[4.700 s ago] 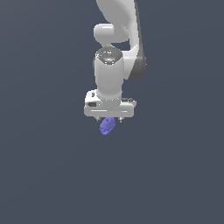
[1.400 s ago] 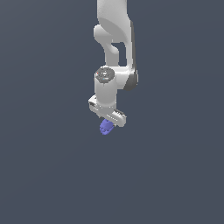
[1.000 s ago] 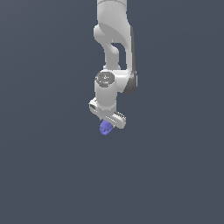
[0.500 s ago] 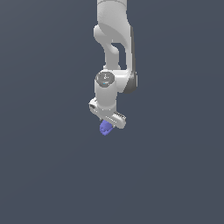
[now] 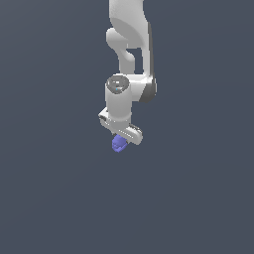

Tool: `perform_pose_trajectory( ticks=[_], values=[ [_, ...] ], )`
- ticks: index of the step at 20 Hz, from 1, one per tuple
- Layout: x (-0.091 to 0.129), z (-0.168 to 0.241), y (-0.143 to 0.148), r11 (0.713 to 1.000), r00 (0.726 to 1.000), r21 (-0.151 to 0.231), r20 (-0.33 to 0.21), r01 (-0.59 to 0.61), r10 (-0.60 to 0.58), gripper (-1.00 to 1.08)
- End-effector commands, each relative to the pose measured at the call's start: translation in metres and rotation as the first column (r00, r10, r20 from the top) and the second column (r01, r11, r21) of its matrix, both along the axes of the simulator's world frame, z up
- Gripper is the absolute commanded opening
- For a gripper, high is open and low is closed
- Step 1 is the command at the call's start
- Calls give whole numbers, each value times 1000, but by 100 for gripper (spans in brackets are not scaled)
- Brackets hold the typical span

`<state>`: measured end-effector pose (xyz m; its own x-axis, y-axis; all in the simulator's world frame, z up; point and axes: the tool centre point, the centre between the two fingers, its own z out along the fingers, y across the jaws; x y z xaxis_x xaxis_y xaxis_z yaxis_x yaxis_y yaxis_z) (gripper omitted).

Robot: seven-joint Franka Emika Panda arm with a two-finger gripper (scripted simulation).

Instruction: Pick up the object and move it to a goal position.

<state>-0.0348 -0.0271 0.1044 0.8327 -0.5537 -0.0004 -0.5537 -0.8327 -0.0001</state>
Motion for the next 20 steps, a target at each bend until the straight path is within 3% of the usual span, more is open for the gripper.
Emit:
perform_pose_trajectory(
  ticks=[1, 20],
  values=[
    [4, 14, -2, 1000, 1000, -1, 1, 1, -1, -100],
    [58, 180, -23, 1000, 1000, -1, 1, 1, -1, -100]
  ],
)
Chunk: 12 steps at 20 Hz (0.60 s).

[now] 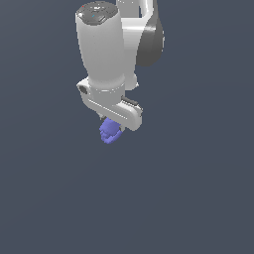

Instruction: Pick up the object and move it to a goal position.

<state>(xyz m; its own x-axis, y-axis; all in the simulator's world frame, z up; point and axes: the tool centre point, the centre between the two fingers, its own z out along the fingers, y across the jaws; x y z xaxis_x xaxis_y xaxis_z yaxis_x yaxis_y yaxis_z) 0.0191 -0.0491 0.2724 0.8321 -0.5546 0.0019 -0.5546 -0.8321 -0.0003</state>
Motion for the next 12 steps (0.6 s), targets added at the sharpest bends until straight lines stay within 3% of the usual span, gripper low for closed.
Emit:
perform_pose_trajectory(
  ticks=[1, 12],
  values=[
    [6, 18, -2, 1000, 1000, 0, -1, 0, 0, -100],
    [22, 58, -7, 1000, 1000, 0, -2, -1, 1, -100]
  ],
)
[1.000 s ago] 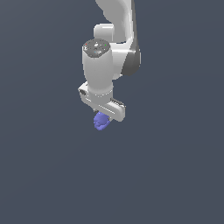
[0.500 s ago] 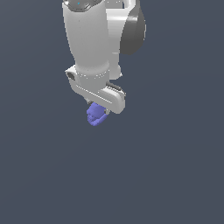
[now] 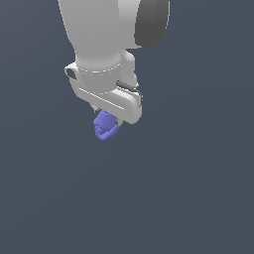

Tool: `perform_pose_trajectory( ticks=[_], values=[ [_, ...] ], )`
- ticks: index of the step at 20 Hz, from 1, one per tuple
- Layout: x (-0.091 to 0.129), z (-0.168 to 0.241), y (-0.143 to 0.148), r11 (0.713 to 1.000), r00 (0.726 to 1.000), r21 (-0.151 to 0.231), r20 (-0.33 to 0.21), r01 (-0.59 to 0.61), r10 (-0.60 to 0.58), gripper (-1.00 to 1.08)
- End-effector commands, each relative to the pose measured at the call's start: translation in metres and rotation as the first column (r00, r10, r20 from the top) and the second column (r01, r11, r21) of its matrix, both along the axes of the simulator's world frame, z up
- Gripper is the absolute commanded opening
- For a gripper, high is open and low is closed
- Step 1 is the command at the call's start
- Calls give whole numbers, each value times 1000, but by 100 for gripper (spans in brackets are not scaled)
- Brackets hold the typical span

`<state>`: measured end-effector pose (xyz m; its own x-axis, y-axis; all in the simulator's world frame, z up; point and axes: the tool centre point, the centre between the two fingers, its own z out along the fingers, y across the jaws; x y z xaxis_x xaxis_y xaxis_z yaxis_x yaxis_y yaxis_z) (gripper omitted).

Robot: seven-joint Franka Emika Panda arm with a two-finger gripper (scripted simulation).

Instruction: Pick up the object and move it to a goal position.

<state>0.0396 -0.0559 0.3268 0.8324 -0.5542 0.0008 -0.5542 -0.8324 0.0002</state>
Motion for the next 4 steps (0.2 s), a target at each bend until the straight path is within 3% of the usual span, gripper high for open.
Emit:
perform_pose_trajectory(
  ticks=[1, 4],
  values=[
    [2, 4, -1, 1000, 1000, 0, 0, 0, 0, -100],
    [2, 6, -1, 1000, 1000, 0, 0, 0, 0, -100]
  ],
)
